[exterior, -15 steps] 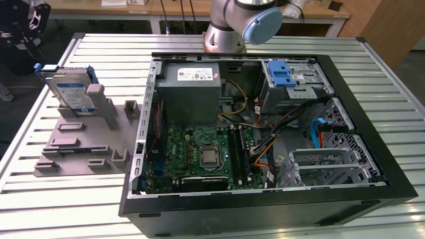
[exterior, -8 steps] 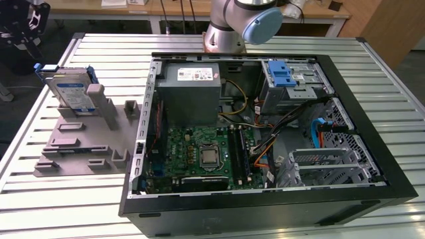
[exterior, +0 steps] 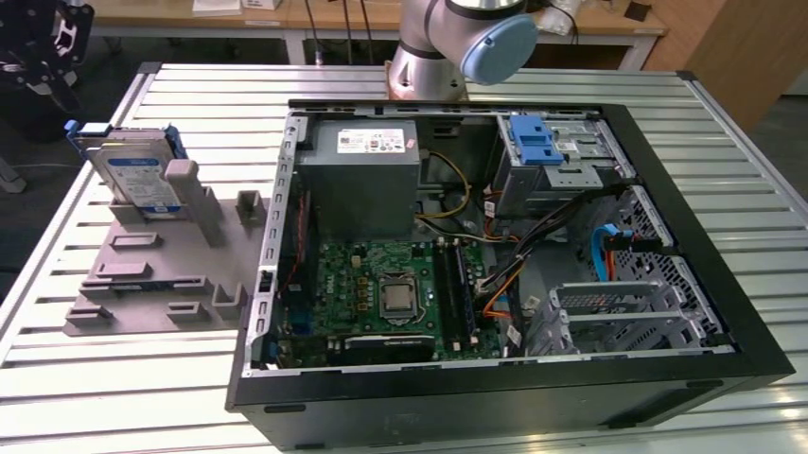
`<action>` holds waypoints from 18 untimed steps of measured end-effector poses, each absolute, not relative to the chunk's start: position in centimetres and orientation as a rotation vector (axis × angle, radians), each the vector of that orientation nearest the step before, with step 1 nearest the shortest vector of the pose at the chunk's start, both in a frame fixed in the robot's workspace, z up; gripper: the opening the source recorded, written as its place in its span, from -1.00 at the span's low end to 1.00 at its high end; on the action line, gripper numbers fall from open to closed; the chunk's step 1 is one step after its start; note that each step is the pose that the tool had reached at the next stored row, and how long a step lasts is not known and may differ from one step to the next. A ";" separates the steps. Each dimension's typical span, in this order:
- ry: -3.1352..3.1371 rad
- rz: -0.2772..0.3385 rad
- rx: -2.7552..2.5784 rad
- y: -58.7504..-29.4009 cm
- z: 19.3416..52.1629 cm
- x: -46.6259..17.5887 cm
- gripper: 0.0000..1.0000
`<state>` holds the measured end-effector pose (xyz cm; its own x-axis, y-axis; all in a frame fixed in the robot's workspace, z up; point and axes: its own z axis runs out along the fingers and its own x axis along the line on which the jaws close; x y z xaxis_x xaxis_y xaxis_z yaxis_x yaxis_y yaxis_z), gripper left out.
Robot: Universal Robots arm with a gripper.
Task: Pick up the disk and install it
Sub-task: 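Pick up the disk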
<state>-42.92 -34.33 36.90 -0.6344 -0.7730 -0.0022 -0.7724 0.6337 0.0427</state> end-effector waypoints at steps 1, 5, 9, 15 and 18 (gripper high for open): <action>-2.818 -0.062 1.350 -34.3 36.9 -42.9 -0.79; -2.767 -0.061 1.449 -34.3 36.8 -42.9 -0.79; -2.725 -0.061 1.525 -34.3 36.8 -42.9 -0.79; -2.691 -0.060 1.582 -34.3 36.8 -42.9 -0.79; -2.677 -0.060 1.604 -34.3 36.8 -42.9 -0.79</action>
<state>-42.91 -34.31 36.79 -0.4717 -0.8817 -0.0028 -0.8810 0.4712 0.0432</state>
